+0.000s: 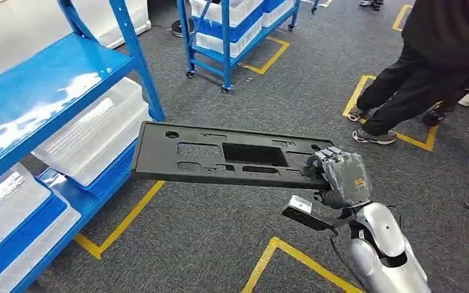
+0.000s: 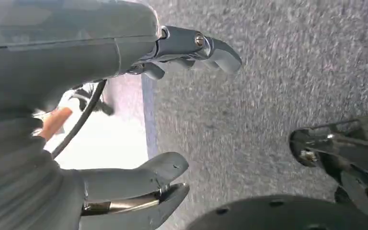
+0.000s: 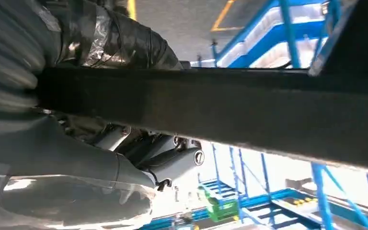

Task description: Take the parts from the cabinet and place them on the table.

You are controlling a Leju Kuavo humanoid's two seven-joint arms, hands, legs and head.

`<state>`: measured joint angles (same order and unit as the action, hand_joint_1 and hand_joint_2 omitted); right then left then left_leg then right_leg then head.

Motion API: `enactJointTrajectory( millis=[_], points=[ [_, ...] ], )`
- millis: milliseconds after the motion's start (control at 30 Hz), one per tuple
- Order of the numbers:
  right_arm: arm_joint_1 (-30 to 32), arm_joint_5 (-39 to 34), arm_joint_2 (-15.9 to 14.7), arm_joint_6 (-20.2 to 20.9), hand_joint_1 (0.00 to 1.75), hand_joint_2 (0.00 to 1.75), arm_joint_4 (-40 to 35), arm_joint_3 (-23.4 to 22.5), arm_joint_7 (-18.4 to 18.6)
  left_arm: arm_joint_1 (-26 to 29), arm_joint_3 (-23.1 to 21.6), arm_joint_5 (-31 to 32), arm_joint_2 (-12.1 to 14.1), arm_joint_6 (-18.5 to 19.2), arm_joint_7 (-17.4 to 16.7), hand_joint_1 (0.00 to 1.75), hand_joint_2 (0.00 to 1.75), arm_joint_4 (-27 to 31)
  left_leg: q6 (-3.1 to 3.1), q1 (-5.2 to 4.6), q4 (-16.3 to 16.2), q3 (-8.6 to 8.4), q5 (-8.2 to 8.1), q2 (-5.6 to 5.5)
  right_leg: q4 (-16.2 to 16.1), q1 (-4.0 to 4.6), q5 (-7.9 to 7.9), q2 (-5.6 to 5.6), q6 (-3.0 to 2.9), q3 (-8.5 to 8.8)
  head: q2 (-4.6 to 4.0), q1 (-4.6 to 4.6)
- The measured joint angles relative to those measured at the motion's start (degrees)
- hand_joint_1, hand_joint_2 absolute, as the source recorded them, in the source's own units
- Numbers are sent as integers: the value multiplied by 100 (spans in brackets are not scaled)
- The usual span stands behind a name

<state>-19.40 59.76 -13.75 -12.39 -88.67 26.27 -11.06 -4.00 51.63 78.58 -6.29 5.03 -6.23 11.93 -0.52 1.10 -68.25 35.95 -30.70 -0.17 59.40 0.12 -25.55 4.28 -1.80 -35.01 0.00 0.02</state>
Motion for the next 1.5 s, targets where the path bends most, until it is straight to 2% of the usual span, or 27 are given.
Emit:
enactJointTrajectory(
  millis=[33, 67, 100, 200, 233, 267, 300, 367, 433, 467, 533, 567, 600, 733, 800, 833, 900, 967, 1033, 1067, 1100, 1233, 1300, 1333, 1400, 1433, 1500],
  points=[
    [-31, -22, 0, 13, 175, 175, -2, 0, 0, -8, 15, -7, 0, 0, 0, 0, 175, 0, 29, 0, 533, -227, 287, -114, 31, -1, -14, 79, 17, -1, 0, 0],
    [-56, -39, 0, 17, 175, 175, 0, 2, 0, -13, 28, -7, 15, 0, 0, 0, 175, 0, 61, 20, 751, -331, 229, -425, 47, -28, -20, 124, 33, -31, 0, 4],
    [-111, -48, -4, 37, 175, 175, -2, 2, 2, -12, 37, -7, 9, 0, 6, 0, 175, 0, 43, 24, 919, -379, 233, -460, 112, 12, -22, 214, 69, -88, 0, 7],
    [-113, -59, -7, 41, 175, 175, -4, 2, 9, -28, 42, -7, 9, 4, 0, 0, 175, 0, 81, -40, 900, -380, 252, -294, 41, -89, 63, 406, 212, -143, 0, 2],
    [-115, -59, -29, 44, 175, 175, -4, 2, 9, -27, 41, -7, 2, 4, 0, 0, 175, 0, 147, 44, 989, -409, 309, -209, 87, -55, 45, 384, 229, -156, 0, 0],
    [-119, -57, -28, 44, 175, 175, -2, 2, 13, -28, 44, -9, 7, 7, -2, 0, 175, 0, 184, 17, 1030, -430, 330, -123, 229, -22, -56, -49, 237, -216, 0, 15],
    [-137, -55, -28, 46, 175, 175, 2, 4, 15, -26, 44, -9, 7, 7, -2, 0, 175, 0, 210, 4, 1038, -428, 344, -60, 512, -32, -253, -269, 256, -362, 0, 27],
    [-151, -50, -17, 46, 175, 175, 6, 26, 31, -17, 46, -19, 9, 15, -2, 0, 175, 0, 211, -16, 1032, -417, 341, 91, 1350, -75, -651, -386, 299, -761, 0, 28],
    [-142, -35, -17, 46, 175, 175, 35, 44, 48, -13, 48, -15, 17, 20, -9, 0, 175, 0, 208, -18, 1029, -415, 331, 248, 1659, -112, -657, -402, 331, -908, 0, 33],
    [-140, -28, -17, 39, 175, 175, 50, 48, 70, -15, 48, -11, 17, 24, -15, 0, 175, 0, 202, -18, 1023, -417, 320, 324, 1431, -127, -482, -417, 341, -796, 0, 33],
    [-124, -6, -20, 15, 175, 175, 50, 48, 87, -26, 48, -4, 11, 22, -17, 0, 175, 0, 168, -17, 1010, -439, 288, 456, 443, -137, -13, -588, 331, -246, 0, 33],
    [-124, 15, -22, -11, 175, 175, 46, 48, 101, -25, 48, 2, 13, 22, -17, 0, 175, 0, 135, -28, 1006, -456, 268, 507, 55, -105, -27, -897, 317, -69, 0, 31],
    [-119, 33, -20, -26, 175, 175, 44, 48, 114, -22, 48, 4, 13, 20, -20, 0, 175, 0, 95, -77, 985, -453, 244, 562, 27, -41, -18, -992, 263, -60, 0, 26],
    [-78, 61, -39, -50, 175, 175, 24, 44, 131, -35, 48, 11, 2, 17, -24, 0, 175, 0, -34, -53, 1020, -522, 192, 798, -20, -29, 16, -649, 130, -59, 0, 24],
    [-79, 63, -50, -72, 175, 175, 0, 44, 131, -31, 48, 11, 4, 17, -26, 0, 175, 0, -47, -14, 656, -385, -85, 271, -58, -54, 41, -529, 57, -41, 0, 24],
    [-76, 61, -48, -81, 175, 175, 0, 44, 135, -24, 48, 15, 2, 17, -26, 0, 175, 0, -46, -9, 212, -174, -332, 129, -58, -48, 42, -475, 8, -47, 0, 20],
    [-25, 35, -46, -90, 175, 175, 0, 44, 133, -2, 48, 31, 2, 31, -33, 0, 175, 0, -51, -14, -679, 271, -670, 41, -51, -15, 40, -311, -16, -48, 0, 22],
    [9, 26, -46, -90, 175, 175, 0, 42, 129, 18, 48, 57, 2, 33, -35, 0, 175, 0, -40, -13, -671, 314, -446, 39, -30, 0, 37, -132, -17, -45, 0, 22],
    [30, 24, -46, -90, 175, 175, 0, 39, 114, 20, 48, 61, 2, 33, -35, 0, 175, 0, -3, -8, 217, -60, 113, -67, 13, -3, 24, 45, -2, -45, 0, 20],
    [33, 22, -44, -92, 175, 175, -2, 37, 114, 20, 48, 61, 4, 33, -35, 0, 175, 0, 26, -8, 682, -258, 327, -268, 47, -14, 9, 116, 19, -56, 0, 22],
    [28, 20, -46, -96, 175, 175, -2, 35, 114, 15, 48, 63, 13, 33, -33, 0, 175, 0, 48, 4, 821, -299, 245, -496, 94, 19, -5, 168, 50, -97, 0, 24],
    [89, 13, -50, -105, 175, 175, -20, 2, 114, -3, 46, 70, 9, 33, -28, 0, 175, 0, 127, -9, 951, -364, 294, -261, 42, -39, 84, 445, 211, -180, 0, 24],
    [100, 20, -63, -107, 175, 175, -37, -31, 114, -2, 46, 77, 7, 35, -20, 0, 175, 0, 217, -1, 1062, -417, 353, -102, 297, -7, -127, -185, 227, -280, 0, 46],
    [89, 26, -63, -112, 175, 175, -44, -33, 112, 3, 46, 77, 7, 35, -15, 0, 175, 0, 225, -12, 1068, -418, 353, -24, 679, -27, -353, -319, 250, -469, 0, 37],
    [108, 42, -63, -109, 175, 175, -46, -33, 107, 9, 46, 77, 11, 33, -15, 0, 175, 0, 238, -18, 1067, -416, 341, 121, 1468, -75, -682, -375, 292, -851, 0, 42],
    [119, 59, -64, -109, 175, 175, -42, -35, 107, 10, 46, 77, 20, 33, -15, 0, 175, 0, 233, -18, 1066, -416, 333, 201, 1656, -103, -701, -380, 312, -949, 0, 39],
    [129, 107, -76, -109, 175, 175, -42, -35, 109, 7, 46, 77, 20, 35, -15, 0, 175, 0, 211, -17, 1061, -428, 306, 351, 1241, -160, -376, -433, 357, -733, 0, 42]
  ],
)
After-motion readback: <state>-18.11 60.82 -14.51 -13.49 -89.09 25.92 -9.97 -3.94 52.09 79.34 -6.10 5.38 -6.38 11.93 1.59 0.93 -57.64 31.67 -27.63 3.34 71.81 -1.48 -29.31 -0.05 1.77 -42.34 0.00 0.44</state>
